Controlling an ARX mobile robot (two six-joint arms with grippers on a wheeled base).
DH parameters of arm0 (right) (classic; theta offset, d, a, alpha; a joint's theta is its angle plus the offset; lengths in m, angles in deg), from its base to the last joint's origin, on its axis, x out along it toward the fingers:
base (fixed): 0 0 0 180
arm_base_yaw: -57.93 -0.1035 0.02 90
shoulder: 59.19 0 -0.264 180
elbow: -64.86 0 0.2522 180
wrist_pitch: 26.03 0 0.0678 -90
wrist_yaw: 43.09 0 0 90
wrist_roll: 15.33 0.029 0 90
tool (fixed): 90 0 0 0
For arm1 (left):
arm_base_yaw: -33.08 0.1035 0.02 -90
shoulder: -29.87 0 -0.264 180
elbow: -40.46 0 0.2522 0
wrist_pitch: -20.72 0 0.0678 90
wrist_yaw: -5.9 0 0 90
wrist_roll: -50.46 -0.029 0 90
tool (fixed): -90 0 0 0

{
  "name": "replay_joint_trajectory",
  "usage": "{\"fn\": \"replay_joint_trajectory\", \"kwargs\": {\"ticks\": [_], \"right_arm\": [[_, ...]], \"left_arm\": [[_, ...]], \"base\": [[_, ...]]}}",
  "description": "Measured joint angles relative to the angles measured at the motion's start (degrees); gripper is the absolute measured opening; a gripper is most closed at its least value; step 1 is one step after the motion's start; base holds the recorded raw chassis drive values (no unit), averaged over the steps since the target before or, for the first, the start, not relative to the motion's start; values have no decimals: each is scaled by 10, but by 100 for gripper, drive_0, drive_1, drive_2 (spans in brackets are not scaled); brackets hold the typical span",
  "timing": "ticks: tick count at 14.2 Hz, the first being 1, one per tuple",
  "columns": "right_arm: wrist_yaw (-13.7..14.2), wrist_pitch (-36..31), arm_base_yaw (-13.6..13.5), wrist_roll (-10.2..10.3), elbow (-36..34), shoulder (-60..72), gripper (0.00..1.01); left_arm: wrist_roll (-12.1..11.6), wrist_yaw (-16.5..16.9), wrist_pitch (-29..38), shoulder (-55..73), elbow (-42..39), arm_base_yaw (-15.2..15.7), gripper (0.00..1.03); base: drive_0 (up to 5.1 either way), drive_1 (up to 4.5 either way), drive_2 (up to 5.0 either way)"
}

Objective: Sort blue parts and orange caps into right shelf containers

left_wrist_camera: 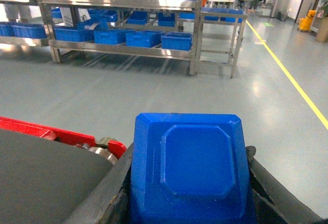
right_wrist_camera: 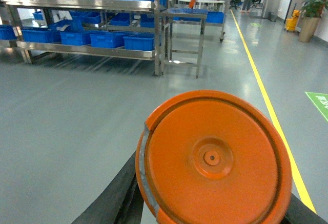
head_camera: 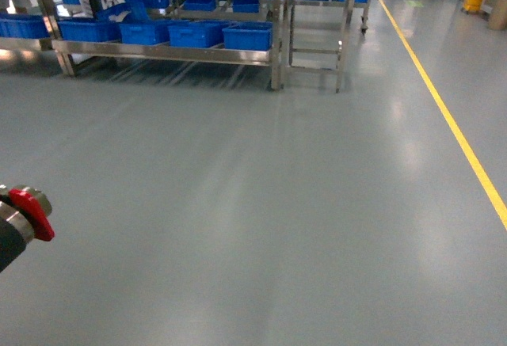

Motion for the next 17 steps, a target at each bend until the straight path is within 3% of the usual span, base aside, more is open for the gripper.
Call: {"fn": "replay_joint_trajectory", "kwargs": {"ticks": [13, 17], "right_arm": [[1, 0, 0, 0, 0, 0, 44], [0, 0, 0, 0, 0, 0, 44]], "left_arm": [[0, 1, 0, 0, 0, -1, 43], [0, 0, 0, 0, 0, -1, 43]], "base": [[-155, -155, -155], [6, 416, -405]]}}
